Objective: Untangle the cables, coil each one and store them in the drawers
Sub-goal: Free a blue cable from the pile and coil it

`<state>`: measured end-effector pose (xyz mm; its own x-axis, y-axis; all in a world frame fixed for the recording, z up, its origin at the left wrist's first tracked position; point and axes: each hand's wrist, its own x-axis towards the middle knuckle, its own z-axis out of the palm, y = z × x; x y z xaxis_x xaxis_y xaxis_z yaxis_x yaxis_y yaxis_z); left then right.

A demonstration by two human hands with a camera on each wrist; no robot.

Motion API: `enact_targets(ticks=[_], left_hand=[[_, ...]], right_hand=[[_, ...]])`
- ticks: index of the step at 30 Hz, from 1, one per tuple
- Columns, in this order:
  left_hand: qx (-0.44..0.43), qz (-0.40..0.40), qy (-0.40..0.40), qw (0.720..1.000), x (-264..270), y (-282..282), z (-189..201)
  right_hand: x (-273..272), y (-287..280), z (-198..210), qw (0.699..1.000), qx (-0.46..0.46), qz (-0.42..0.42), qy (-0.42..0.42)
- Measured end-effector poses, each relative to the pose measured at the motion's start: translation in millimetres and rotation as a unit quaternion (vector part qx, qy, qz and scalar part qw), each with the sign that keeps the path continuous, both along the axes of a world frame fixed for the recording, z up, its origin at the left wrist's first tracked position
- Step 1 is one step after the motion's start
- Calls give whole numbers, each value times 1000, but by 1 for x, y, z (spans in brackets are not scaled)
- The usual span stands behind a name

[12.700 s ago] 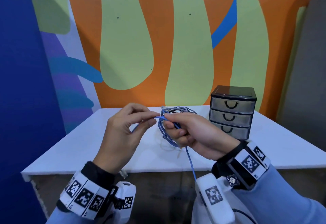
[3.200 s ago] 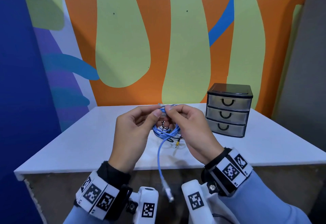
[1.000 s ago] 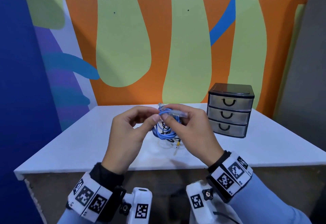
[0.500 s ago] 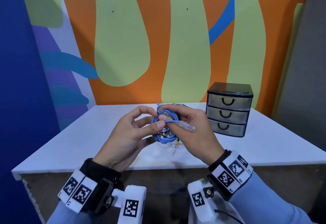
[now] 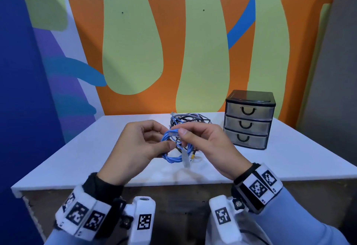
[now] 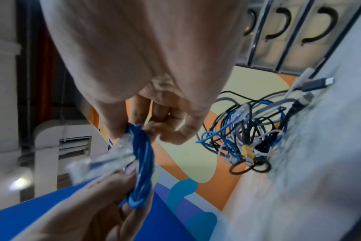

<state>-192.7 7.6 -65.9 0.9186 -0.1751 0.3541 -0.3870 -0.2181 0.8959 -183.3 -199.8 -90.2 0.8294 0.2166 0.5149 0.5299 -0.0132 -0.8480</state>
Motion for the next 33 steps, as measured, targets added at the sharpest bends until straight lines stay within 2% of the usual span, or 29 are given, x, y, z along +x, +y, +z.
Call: enact_targets(ticks=[2, 5, 6, 8, 10, 12, 13, 15, 16, 17, 19, 22, 25, 27, 29, 31, 33], left_hand=[[79, 67, -77, 992, 1, -5, -5], [213, 178, -198, 940, 2, -15, -14], [240, 197, -213, 926, 3, -17, -16], [246, 209, -206, 924, 7, -21, -20], [169, 174, -169, 955, 9, -23, -20], [15, 89, -81, 993, 7, -23, -15], [-74, 35, -19, 996, 4, -22, -11], [-217, -53, 88, 971, 1, -17, -4], [-257, -73, 115, 957, 1, -14, -3], [-275, -77, 123, 950, 2, -12, -3], [-271, -61, 103, 955, 5, -10, -6], [-275, -30, 72, 958, 7, -13, -12], [-316, -28, 76, 945, 9, -15, -14], [-344, -41, 84, 934, 8, -16, -11], [-344, -39, 74, 935, 8, -16, -10], [-327, -24, 51, 943, 8, -17, -10], [-308, 5, 26, 951, 7, -20, -11]], right_hand=[[1, 1, 0, 1000, -5, -12, -9], [0, 4, 1, 1000, 6, -7, -11], [-1, 5, 1, 1000, 8, -1, -12], [-2, 6, 3, 1000, 3, 1, -16], [-1, 7, 3, 1000, 1, -3, -9], [0, 7, 1, 1000, 19, -10, 20], [2, 6, 0, 999, 32, -11, 39], [4, 5, -4, 995, 59, -12, 85], [4, 5, -5, 992, 71, -12, 107], [4, 5, -6, 989, 82, -9, 126], [3, 7, -4, 981, 109, 22, 159], [-4, 14, 2, 955, 183, 107, 209], [-7, 16, 8, 920, 250, 169, 252], [-7, 13, 13, 909, 260, 196, 259], [-8, 12, 18, 931, 220, 175, 234], [-7, 15, 16, 972, 144, 87, 165], [-5, 20, 12, 989, 98, -19, 108]])
